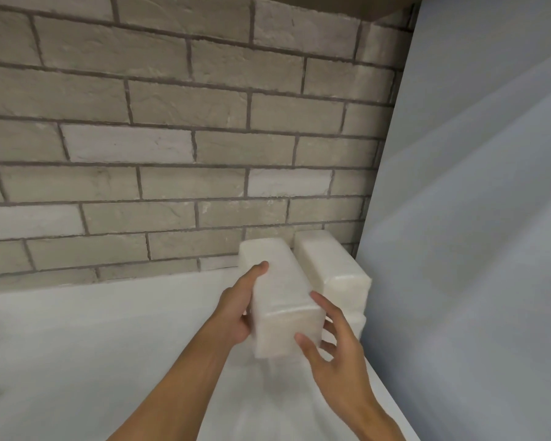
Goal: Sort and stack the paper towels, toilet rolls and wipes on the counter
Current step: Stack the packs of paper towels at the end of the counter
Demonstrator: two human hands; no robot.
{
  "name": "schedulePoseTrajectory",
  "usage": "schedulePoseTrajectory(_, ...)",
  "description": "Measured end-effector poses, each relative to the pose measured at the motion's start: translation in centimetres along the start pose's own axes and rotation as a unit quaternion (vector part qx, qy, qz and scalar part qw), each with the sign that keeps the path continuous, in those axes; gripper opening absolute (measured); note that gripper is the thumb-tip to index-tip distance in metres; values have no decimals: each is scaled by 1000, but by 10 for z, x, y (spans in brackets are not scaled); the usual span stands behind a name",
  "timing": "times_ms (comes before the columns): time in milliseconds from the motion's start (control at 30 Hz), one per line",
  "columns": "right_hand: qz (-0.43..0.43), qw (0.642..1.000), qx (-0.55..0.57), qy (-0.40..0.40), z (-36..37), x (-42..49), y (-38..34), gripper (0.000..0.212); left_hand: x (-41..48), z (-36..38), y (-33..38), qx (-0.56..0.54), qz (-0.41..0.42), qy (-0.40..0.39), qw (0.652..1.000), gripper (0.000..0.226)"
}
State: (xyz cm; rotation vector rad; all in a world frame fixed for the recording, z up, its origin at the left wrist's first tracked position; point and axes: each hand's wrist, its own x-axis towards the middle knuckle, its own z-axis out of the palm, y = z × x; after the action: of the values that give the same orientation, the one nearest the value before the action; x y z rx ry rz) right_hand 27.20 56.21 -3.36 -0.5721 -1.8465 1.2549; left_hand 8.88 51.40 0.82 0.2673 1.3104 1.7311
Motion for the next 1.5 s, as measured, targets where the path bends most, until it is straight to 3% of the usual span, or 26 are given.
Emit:
schedulePoseTrajectory(133,0,996,-37,76,4,15,4,54,6,13,-2,13,9,20,1000,47)
schedulePoseTrajectory(333,-4,988,-92,121,9,29,24,52,19,16,-17,57,32,68,996,44)
schedulePoseTrajectory(467,3,959,-197,206,9,40,27,53,29,16,-20,118,41,88,988,40)
schedulePoseTrajectory(533,27,950,-214,225,9,46,26,68,32,16,-17,138,32,84,986,38)
schedulePoseTrajectory(667,98,961,-176,189,6,57,29,105,37,15,-10,175,6,72,982,53)
schedulePoseTrajectory(800,137,974,-113,143,1,63,30,115,40,16,-5,201,-18,49,978,70)
schedulePoseTrajectory(1067,143,971,-114,153,-3,66,38,114,42,23,-2,248,-25,53,967,82)
schedulePoseTrajectory(1233,132,973,-121,143,-7,61,37,111,37,21,1,243,-30,42,969,73)
schedulePoseTrajectory(1500,113,964,-85,223,-9,39,29,69,16,-10,0,240,7,62,969,60)
